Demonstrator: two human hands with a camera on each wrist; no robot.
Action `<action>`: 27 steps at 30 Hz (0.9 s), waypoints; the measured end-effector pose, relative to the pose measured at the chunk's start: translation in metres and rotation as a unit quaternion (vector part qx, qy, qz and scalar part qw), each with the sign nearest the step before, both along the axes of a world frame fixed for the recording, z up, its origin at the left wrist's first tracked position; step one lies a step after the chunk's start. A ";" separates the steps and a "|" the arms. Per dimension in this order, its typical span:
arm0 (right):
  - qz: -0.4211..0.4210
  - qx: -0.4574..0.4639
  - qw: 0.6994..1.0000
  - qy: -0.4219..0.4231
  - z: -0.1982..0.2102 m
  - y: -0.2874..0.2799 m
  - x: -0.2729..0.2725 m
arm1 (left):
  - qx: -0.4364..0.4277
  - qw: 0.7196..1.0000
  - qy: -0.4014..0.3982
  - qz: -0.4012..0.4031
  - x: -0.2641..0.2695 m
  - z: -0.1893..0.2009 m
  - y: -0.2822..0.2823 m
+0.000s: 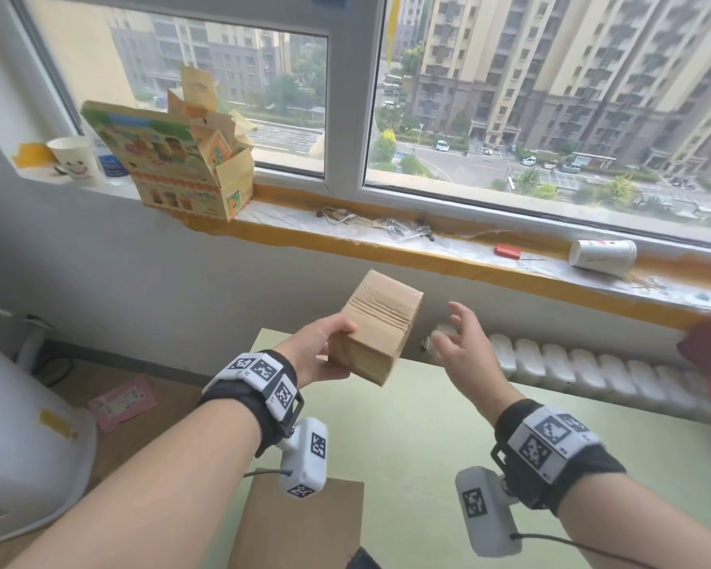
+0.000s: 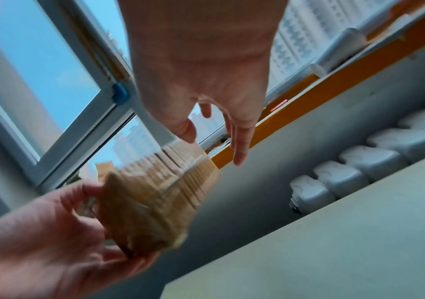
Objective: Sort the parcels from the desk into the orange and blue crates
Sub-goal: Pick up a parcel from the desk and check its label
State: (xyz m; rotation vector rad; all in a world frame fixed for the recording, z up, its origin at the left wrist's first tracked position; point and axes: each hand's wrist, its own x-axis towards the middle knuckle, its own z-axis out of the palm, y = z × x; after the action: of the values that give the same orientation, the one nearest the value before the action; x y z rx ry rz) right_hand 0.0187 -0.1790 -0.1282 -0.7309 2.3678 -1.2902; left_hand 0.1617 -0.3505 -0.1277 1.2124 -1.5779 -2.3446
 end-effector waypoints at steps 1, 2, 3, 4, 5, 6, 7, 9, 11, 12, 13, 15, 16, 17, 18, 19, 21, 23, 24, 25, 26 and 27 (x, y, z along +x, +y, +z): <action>-0.009 -0.011 1.000 -0.016 0.002 -0.001 -0.001 | -0.023 1.000 0.003 0.003 -0.003 0.001 0.002; -0.012 -0.022 0.999 -0.036 0.005 -0.002 -0.002 | -0.062 0.998 0.000 0.004 -0.007 0.000 0.004; -0.007 -0.030 0.997 -0.065 0.010 -0.004 -0.001 | -0.121 0.993 -0.011 -0.002 -0.010 -0.001 0.005; 0.002 -0.033 0.994 -0.100 0.014 -0.006 0.002 | -0.191 0.981 -0.029 -0.018 -0.013 0.000 0.006; 0.014 -0.036 0.990 -0.137 0.019 -0.008 0.005 | -0.259 0.964 -0.047 -0.037 -0.016 0.002 0.010; 0.024 -0.038 0.985 -0.168 0.021 -0.010 0.007 | -0.314 0.946 -0.057 -0.050 -0.018 0.005 0.014; 0.029 -0.039 0.981 -0.188 0.023 -0.012 0.009 | -0.342 0.936 -0.060 -0.056 -0.021 0.007 0.017; 0.032 -0.039 0.979 -0.196 0.022 -0.015 0.012 | -0.352 0.933 -0.049 -0.056 -0.023 0.010 0.022; 0.025 -0.049 0.978 -0.202 0.019 -0.018 0.013 | -0.351 0.933 -0.039 -0.064 -0.025 0.010 0.023; 0.018 -0.055 0.977 -0.203 0.018 -0.018 0.013 | -0.345 0.936 -0.026 -0.068 -0.025 0.011 0.024; 0.013 -0.061 0.977 -0.202 0.018 -0.018 0.014 | -0.327 0.942 -0.009 -0.071 -0.025 0.011 0.025; 0.003 -0.068 0.975 -0.210 0.015 -0.016 0.013 | -0.273 0.959 0.040 -0.071 -0.024 0.013 0.026; -0.003 -0.071 0.973 -0.219 0.013 -0.015 0.011 | -0.248 0.965 0.056 -0.072 -0.022 0.015 0.028; -0.008 -0.073 0.970 -0.231 0.012 -0.013 0.010 | -0.220 0.971 0.061 -0.073 -0.022 0.016 0.028; -0.014 -0.075 0.967 -0.243 0.010 -0.011 0.008 | -0.190 0.977 0.062 -0.069 -0.021 0.017 0.028; -0.018 -0.081 0.963 -0.257 0.009 -0.009 0.006 | -0.166 0.982 0.059 -0.066 -0.021 0.019 0.029; -0.019 -0.105 0.951 -0.291 0.009 -0.005 0.001 | -0.134 0.988 0.052 -0.056 -0.020 0.021 0.030; -0.002 -0.127 0.939 -0.320 0.012 -0.001 -0.001 | -0.114 0.991 0.042 -0.053 -0.021 0.023 0.031; 0.012 -0.133 0.935 -0.329 0.014 0.002 -0.001 | -0.107 0.992 0.039 -0.060 -0.022 0.024 0.032; 0.024 -0.136 0.933 -0.332 0.015 0.004 -0.002 | -0.100 0.992 0.036 -0.071 -0.022 0.025 0.033; 0.030 -0.138 0.932 -0.333 0.016 0.006 -0.002 | -0.092 0.992 0.036 -0.081 -0.022 0.026 0.035; 0.033 -0.140 0.931 -0.334 0.016 0.007 -0.002 | -0.088 0.992 0.033 -0.090 -0.023 0.026 0.037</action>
State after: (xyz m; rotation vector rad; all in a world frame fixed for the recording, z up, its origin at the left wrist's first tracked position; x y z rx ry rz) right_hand 0.0165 -0.1716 -0.1124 -0.3516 1.6233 -1.5572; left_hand 0.1389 -0.3136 -0.1012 0.9840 -1.8960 -2.2590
